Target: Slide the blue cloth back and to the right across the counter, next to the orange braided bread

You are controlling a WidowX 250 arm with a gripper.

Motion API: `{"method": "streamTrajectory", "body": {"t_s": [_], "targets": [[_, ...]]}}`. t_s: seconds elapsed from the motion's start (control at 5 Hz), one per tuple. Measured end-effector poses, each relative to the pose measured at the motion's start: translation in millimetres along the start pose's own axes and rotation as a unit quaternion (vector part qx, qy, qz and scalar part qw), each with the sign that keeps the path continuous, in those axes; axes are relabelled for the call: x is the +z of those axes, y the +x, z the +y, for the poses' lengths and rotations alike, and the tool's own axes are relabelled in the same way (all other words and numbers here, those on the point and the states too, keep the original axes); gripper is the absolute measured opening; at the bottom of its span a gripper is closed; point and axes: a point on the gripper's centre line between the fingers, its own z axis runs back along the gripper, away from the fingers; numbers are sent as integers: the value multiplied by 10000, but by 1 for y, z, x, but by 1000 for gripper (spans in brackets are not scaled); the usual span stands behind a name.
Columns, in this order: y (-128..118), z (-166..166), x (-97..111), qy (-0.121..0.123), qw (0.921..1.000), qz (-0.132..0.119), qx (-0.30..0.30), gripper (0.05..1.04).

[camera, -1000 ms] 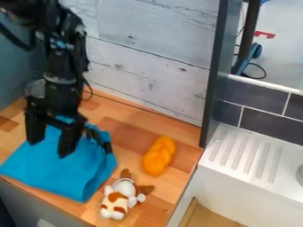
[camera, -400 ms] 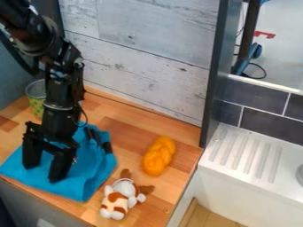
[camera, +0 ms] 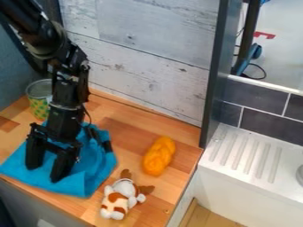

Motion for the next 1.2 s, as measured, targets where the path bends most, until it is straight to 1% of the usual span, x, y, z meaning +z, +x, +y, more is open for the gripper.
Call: {"method": "streamTrajectory", "body": {"t_s": [0.2, 0.4, 0.6, 0.8, 1.0, 1.2], "targets": [[24, -15, 19, 105, 9985, -391, -364, 1000], [50, -37, 41, 269, 9929, -898, -732, 1000], [54, -49, 44, 261, 9901, -970, -977, 1000], [59, -51, 46, 172, 9892, -1042, -1016, 1000], [64, -47, 48, 113, 9907, -1032, -882, 1000], [72, -26, 58, -57, 9903, -1278, -541, 1000]]}}
